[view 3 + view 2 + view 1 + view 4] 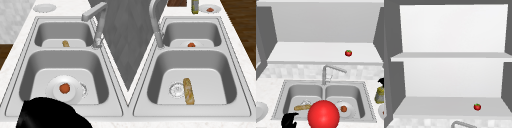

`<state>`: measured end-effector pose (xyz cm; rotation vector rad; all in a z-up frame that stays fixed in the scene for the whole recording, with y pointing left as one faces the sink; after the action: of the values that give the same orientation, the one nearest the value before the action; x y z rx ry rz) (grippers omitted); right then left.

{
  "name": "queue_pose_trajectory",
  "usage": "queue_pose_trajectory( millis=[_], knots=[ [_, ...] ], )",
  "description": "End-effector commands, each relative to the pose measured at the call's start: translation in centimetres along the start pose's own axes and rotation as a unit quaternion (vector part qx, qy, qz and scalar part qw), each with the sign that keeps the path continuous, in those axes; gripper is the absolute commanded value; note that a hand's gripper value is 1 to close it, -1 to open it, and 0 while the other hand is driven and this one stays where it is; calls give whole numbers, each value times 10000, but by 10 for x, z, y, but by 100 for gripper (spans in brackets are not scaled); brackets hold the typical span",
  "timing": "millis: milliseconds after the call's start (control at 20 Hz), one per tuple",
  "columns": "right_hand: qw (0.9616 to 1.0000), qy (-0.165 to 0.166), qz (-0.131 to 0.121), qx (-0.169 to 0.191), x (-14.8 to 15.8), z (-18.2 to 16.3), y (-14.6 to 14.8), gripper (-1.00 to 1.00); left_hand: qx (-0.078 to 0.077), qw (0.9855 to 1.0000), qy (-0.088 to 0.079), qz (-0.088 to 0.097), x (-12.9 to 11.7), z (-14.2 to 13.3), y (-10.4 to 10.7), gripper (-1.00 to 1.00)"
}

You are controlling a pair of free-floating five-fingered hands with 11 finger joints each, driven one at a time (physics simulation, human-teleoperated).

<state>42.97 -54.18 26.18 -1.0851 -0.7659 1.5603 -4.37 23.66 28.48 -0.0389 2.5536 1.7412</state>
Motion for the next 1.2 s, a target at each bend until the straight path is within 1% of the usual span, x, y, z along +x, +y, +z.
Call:
queue_pose_trajectory(
  millis=[0, 200, 300, 500, 800, 1000, 1100, 1150],
  knots=[
    [9998, 157, -83, -125, -4, 13, -8, -100, 0, 10000, 0, 0, 0, 0, 0, 0],
    [9997, 61, -221, 39, -20, 30, -18, -100, 0, 10000, 0, 0, 0, 0, 0, 0],
    [9997, 34, -230, 41, -28, 37, -22, -100, 0, 10000, 0, 0, 0, 0, 0, 0],
    [9994, -3, -324, 89, -45, 49, -23, -100, 0, 10000, 0, 0, 0, 0, 0, 0],
    [9992, -7, -380, 88, -70, 70, -11, -100, 0, 10000, 0, 0, 0, 0, 0, 0],
    [9992, -129, -371, 2, -85, 92, 3, -100, 0, 10000, 0, 0, 0, 0, 0, 0],
    [9986, -181, -486, -34, -89, 102, 11, -100, 0, 10000, 0, 0, 0, 0, 0, 0],
    [9983, -205, -534, -108, -89, 108, 15, -100, 0, 10000, 0, 0, 0, 0, 0, 0]
  ],
)
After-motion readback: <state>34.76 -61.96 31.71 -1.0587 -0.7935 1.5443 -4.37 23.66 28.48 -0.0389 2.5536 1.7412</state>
